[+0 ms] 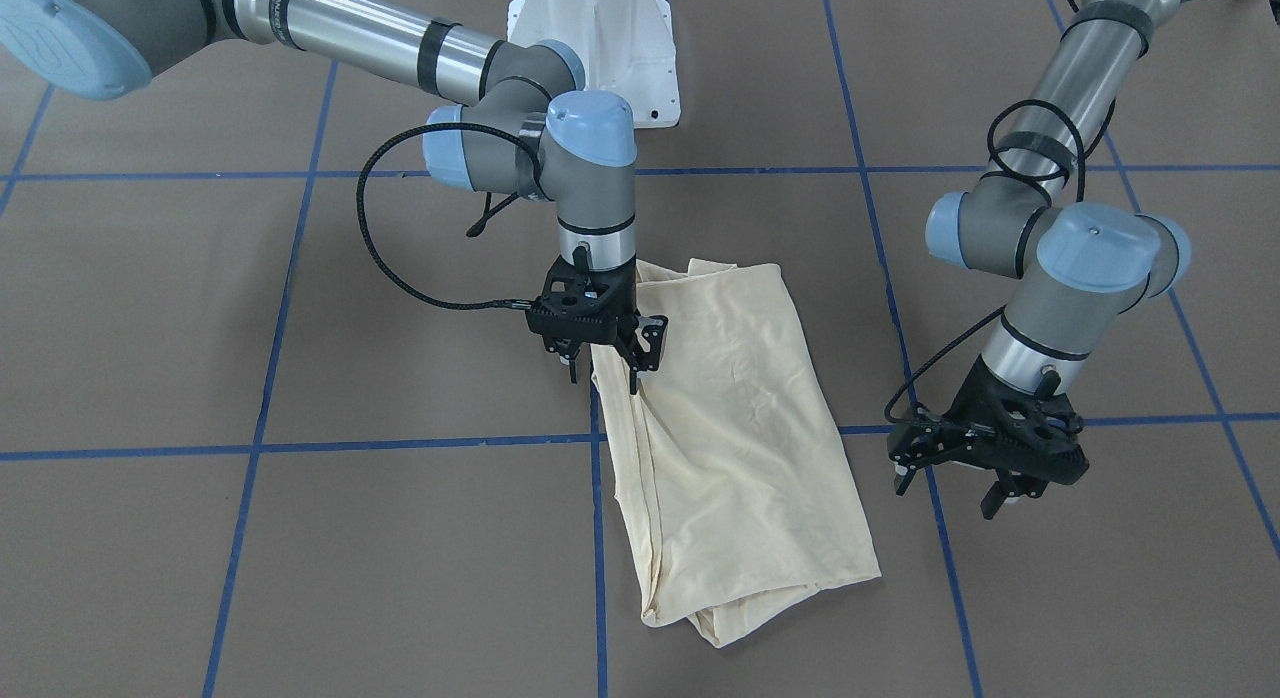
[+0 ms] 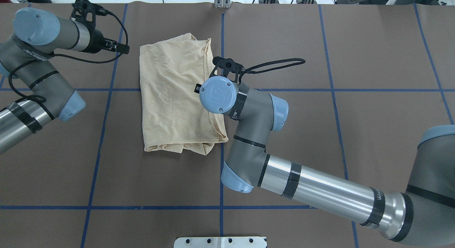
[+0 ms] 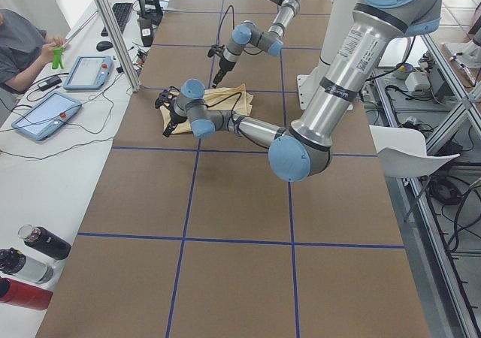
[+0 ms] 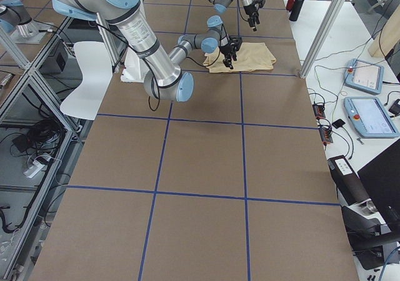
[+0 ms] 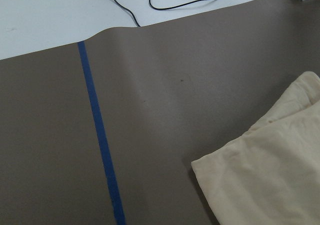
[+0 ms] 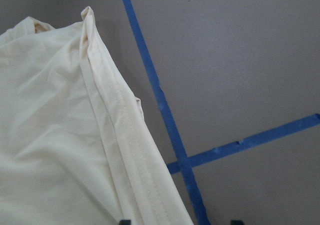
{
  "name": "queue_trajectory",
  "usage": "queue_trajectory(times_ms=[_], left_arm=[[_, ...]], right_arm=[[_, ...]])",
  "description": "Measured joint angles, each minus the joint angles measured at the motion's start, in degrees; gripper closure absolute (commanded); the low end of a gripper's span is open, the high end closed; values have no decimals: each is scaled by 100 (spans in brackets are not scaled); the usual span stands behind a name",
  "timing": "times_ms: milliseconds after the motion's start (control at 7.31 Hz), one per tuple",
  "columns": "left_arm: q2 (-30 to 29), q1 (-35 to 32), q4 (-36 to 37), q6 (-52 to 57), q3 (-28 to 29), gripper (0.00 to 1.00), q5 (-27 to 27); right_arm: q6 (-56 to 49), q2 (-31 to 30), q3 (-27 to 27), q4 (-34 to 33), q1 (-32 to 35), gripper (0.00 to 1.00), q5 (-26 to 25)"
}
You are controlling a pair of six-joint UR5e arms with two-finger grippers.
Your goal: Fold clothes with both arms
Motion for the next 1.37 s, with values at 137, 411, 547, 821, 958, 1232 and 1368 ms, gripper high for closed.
queue_trajectory(times_ms=[137, 411, 547, 821, 958, 1232, 1368], left_arm=[[0, 0, -2, -1, -1, 0, 0], [0, 0, -3, -8, -2, 0, -2], [0, 0, -3, -9, -2, 0, -4], [0, 0, -3, -11, -2, 0, -6], [0, 0, -3, -11, -2, 0, -6], [0, 0, -3, -11, -2, 0, -3], [0, 0, -3, -11, -2, 0, -6]], right_arm=[[0, 10, -49, 2, -46, 33, -18], [-4, 12, -87, -1, -120, 33, -60], [-3, 15, -105, -1, -151, 34, -91], [-8, 11, -146, -1, -188, 43, -123], [-12, 11, -167, -1, -192, 56, -134], [-15, 28, -199, -1, -197, 83, -141], [-18, 40, -205, -1, -206, 87, -142]])
